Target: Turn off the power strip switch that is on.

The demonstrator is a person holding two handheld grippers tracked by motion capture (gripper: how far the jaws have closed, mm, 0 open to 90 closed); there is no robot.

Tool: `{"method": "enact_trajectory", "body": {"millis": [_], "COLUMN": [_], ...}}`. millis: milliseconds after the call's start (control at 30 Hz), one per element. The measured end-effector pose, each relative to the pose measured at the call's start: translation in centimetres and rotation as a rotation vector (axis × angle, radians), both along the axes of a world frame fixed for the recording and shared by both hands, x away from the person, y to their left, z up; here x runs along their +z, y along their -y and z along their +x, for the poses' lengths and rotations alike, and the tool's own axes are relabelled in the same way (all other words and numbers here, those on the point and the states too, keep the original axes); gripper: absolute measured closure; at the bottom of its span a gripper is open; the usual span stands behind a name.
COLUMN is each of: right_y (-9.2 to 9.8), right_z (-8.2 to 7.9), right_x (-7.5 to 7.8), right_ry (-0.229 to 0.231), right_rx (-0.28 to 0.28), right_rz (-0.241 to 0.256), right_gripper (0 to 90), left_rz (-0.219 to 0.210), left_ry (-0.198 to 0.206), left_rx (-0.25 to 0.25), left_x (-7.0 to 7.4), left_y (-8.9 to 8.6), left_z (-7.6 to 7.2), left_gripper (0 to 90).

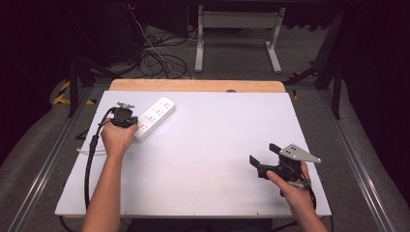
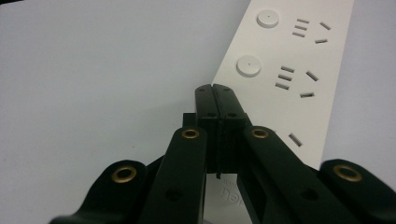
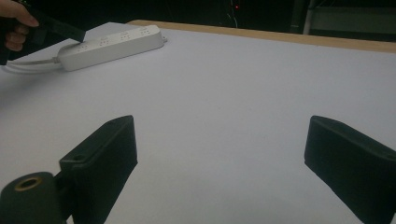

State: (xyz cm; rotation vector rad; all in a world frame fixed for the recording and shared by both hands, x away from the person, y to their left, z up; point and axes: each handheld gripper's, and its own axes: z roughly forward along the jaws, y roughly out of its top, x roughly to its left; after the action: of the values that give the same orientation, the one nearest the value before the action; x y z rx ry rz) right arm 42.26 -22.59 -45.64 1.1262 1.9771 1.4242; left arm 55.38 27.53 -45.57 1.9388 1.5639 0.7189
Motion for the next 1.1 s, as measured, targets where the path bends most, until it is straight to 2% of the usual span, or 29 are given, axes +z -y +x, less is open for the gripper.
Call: {"method": "enact_trajectory", "body": {"millis": [167, 333, 400, 500, 567, 667, 700, 767, 833, 933, 1000, 1100], "right_y": [0.0, 0.1, 0.0, 0.0, 0.0, 0.0, -0.1, -0.1, -0.1, -0.2, -0.2, -0.1], "right_z": [0.0, 0.1, 0.1, 0.1, 0.1, 0.2, 0.2, 0.2, 0.2, 0.2, 0.2, 0.3], "right_x": [0.0, -0.1, -0.1, -0.1, -0.2, -0.2, -0.2, -0.3, -0.3, -0.3, -0.3, -0.4], "right_ry": [0.002, 0.000, -0.002, -0.003, -0.007, -0.004, -0.006, -0.007, -0.009, -0.008, -0.007, -0.008], "right_rx": [-0.001, 0.000, 0.000, 0.001, 0.000, 0.001, -0.001, -0.001, -0.004, -0.005, -0.005, -0.005], "right_rz": [-0.001, 0.000, -0.002, -0.005, -0.003, -0.009, -0.008, -0.009, -0.010, -0.013, -0.015, -0.023], "right_gripper": [10.0, 10.0, 10.0, 10.0, 10.0, 10.0, 10.0, 10.0, 10.0, 10.0, 10.0, 10.0], "left_rz": [0.009, -0.003, -0.031, -0.107, -0.132, -0.181, -0.185, -0.166, -0.187, -0.222, -0.225, -0.244], "left_ry": [0.007, 0.017, 0.022, 0.017, 0.029, 0.098, 0.119, 0.157, 0.198, 0.257, 0.289, 0.367], "left_rx": [0.000, 0.001, 0.008, 0.004, 0.013, 0.033, 0.037, 0.031, 0.032, 0.030, 0.021, 0.006], "left_x": [-0.1, -0.1, -0.2, -0.2, 0.0, 0.7, 1.1, 2.0, 3.0, 3.8, 4.1, 4.7], "left_y": [0.0, -0.2, -0.4, -1.0, -1.6, -2.6, -2.9, -3.5, -4.1, -4.5, -4.5, -4.4], "left_z": [0.0, 0.0, 0.0, -0.2, -0.4, -1.1, -1.5, -2.2, -3.2, -5.5, -7.4, -10.3], "left_gripper": [90.0, 90.0, 90.0, 90.0, 89.9, 90.0, 90.0, 90.0, 90.0, 90.0, 90.0, 90.0]}}
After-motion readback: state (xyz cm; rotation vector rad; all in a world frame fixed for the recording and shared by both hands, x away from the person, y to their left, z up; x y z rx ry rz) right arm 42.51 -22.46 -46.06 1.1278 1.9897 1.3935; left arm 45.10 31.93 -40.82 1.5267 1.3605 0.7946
